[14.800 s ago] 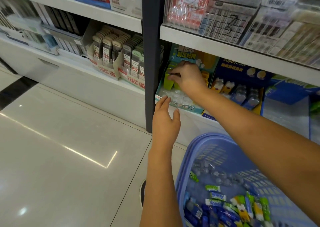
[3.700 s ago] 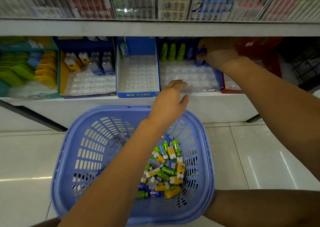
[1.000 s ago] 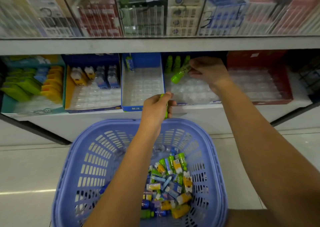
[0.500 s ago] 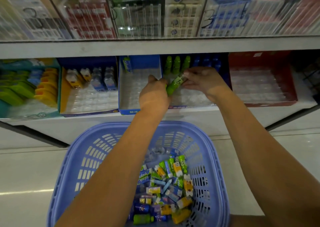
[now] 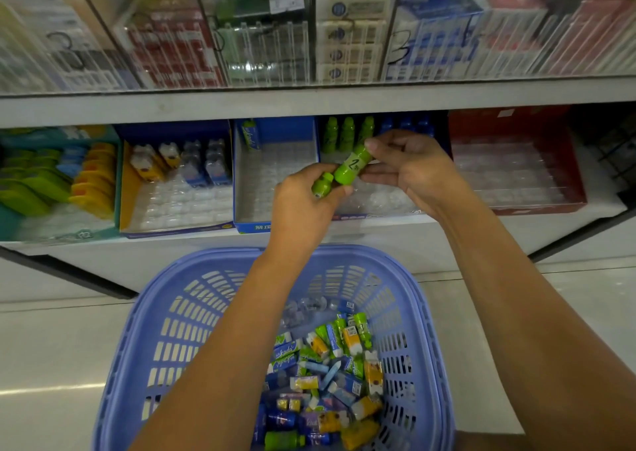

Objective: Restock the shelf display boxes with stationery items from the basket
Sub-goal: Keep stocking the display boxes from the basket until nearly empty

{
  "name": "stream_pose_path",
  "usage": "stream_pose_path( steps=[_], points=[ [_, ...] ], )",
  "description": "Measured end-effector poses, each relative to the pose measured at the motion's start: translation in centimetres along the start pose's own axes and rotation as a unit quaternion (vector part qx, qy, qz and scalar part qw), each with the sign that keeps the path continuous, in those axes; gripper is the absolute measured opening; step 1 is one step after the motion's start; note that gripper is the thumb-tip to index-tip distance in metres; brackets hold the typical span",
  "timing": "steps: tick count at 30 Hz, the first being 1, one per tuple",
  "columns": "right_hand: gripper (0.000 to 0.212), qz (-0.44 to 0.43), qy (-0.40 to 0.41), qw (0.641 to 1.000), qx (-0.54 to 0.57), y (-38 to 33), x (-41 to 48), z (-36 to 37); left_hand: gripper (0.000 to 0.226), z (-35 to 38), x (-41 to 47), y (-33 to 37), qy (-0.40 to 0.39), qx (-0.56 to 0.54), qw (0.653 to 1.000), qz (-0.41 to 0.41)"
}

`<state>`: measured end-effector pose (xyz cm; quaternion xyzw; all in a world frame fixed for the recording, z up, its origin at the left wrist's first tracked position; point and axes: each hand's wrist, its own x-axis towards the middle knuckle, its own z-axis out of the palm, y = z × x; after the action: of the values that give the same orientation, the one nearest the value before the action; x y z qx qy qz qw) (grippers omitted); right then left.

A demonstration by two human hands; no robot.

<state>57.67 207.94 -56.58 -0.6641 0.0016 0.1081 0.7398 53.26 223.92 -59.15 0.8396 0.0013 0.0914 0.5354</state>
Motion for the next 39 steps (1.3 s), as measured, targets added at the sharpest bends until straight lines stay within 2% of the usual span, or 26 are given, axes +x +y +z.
stream_pose_path(
  steps=[8,12,14,16,17,18,20,22,24,26,30,33,34,35,37,39],
  points=[
    [0.006,-0.028,0.01,0.999,-0.027,-1.2,0.2,0.9,0.022,0.8,0.4,0.0,0.041,-0.022,0.999,0.019],
    [0.006,-0.063,0.079,0.993,-0.058,-0.8,2.0,1.4,0.031,0.7,3.5,0.7,0.006,0.047,0.998,-0.048],
    [0.009,-0.078,0.109,0.989,-0.055,-0.7,3.4,1.2,0.039,0.1,4.4,0.3,0.025,0.054,0.992,-0.111],
    [0.014,-0.074,0.122,0.985,-0.101,-0.4,4.9,1.2,0.02,-0.8,4.1,-0.4,0.058,-0.002,0.985,-0.165],
    [0.012,-0.074,0.124,0.977,-0.159,-0.1,5.7,1.4,0.011,-1.4,3.6,-0.8,0.075,-0.049,0.978,-0.187],
    [0.013,-0.079,0.119,0.963,-0.228,0.2,6.6,1.6,0.014,-1.8,3.1,-1.2,0.09,-0.095,0.97,-0.203],
    [0.021,-0.099,0.091,0.925,-0.355,0.5,7.4,2.1,0.033,-2.7,2.0,-1.8,0.1,-0.158,0.954,-0.232],
    [0.024,-0.113,0.054,0.898,-0.422,0.6,7.5,2.5,0.048,-3.5,1.4,-2.0,0.093,-0.192,0.943,-0.257],
    [0.014,-0.134,0.028,0.882,-0.45,1.0,7.5,2.5,0.056,-4.0,1.3,-1.9,0.072,-0.233,0.931,-0.272],
    [0.021,-0.142,0.011,0.866,-0.479,0.9,7.3,2.5,0.055,-4.2,1.2,-1.6,0.043,-0.297,0.913,-0.276],
    [0.026,-0.094,-0.008,0.878,-0.469,0.2,7.3,2.8,0.042,-4.5,1.0,-1.1,-0.004,-0.423,0.867,-0.262],
    [0.032,-0.07,-0.006,0.876,-0.478,-0.2,7.2,3.2,0.034,-4.6,0.6,-0.4,-0.025,-0.487,0.829,-0.272],
    [0.033,-0.062,-0.01,0.873,-0.484,-0.4,7.1,3.4,0.032,-4.7,0.5,-0.2,-0.034,-0.496,0.826,-0.265],
    [0.033,-0.053,-0.01,0.869,-0.492,-0.5,7.0,3.5,0.029,-4.7,0.2,0.0,-0.047,-0.492,0.833,-0.25],
    [0.035,-0.038,-0.004,0.862,-0.505,-0.8,6.6,3.6,0.026,-4.6,-0.2,-0.1,-0.073,-0.447,0.866,-0.21],
    [0.03,-0.05,0.049,0.862,-0.503,-1.1,5.8,3.4,0.029,-4.5,-0.7,-0.2,-0.076,-0.384,0.902,-0.181]
  ],
)
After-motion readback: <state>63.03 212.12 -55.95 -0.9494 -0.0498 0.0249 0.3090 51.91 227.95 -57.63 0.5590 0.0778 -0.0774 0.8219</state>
